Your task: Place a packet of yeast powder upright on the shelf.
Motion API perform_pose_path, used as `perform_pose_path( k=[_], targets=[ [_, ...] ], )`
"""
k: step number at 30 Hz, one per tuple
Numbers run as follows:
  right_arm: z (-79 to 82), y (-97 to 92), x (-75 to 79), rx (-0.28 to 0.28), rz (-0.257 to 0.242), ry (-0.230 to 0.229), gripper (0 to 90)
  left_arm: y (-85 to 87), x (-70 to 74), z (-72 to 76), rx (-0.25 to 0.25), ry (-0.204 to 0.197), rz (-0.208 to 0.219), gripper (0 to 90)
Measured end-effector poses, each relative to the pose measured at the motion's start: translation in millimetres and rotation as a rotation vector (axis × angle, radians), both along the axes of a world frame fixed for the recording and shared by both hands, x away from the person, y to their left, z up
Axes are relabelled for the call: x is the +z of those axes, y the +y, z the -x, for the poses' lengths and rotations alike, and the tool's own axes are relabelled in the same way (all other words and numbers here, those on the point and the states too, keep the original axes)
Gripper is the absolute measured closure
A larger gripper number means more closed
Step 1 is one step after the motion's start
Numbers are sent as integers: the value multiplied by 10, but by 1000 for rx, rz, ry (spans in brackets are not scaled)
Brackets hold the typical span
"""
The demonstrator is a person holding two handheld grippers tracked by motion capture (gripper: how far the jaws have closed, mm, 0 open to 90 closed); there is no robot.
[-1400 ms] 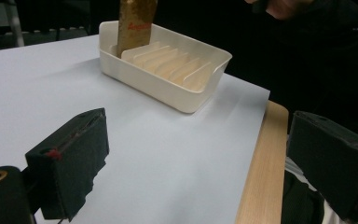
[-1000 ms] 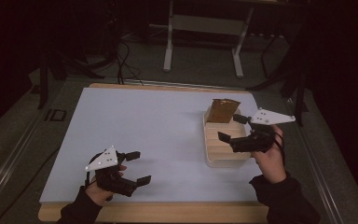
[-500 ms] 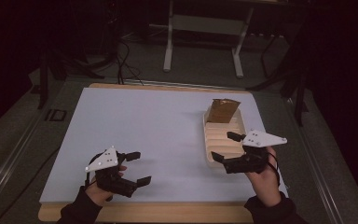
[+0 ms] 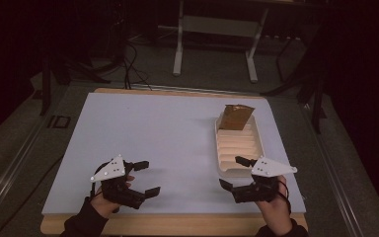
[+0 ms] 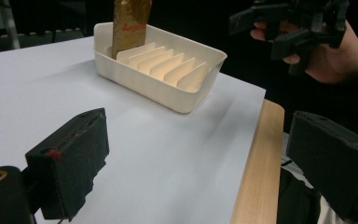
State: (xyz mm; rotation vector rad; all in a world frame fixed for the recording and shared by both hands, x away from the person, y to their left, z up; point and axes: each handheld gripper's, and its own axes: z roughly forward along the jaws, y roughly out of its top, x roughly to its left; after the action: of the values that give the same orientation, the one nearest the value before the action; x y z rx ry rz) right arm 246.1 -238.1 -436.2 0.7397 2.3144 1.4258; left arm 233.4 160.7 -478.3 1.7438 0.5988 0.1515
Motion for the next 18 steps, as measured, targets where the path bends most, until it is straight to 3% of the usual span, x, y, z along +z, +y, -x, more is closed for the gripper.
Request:
perform_pose_path(
  k=[6, 12, 18],
  targets=[
    [85, 25, -119, 23, 10, 22, 109, -5, -2, 4, -3, -1, -4, 65],
    [165, 9, -207, 33, 35, 5, 109, -8, -7, 9, -8, -1, -7, 65],
    [210, -25, -279, 41, 42, 19, 109, -11, -15, 7, -10, -1, -8, 65]
  ],
)
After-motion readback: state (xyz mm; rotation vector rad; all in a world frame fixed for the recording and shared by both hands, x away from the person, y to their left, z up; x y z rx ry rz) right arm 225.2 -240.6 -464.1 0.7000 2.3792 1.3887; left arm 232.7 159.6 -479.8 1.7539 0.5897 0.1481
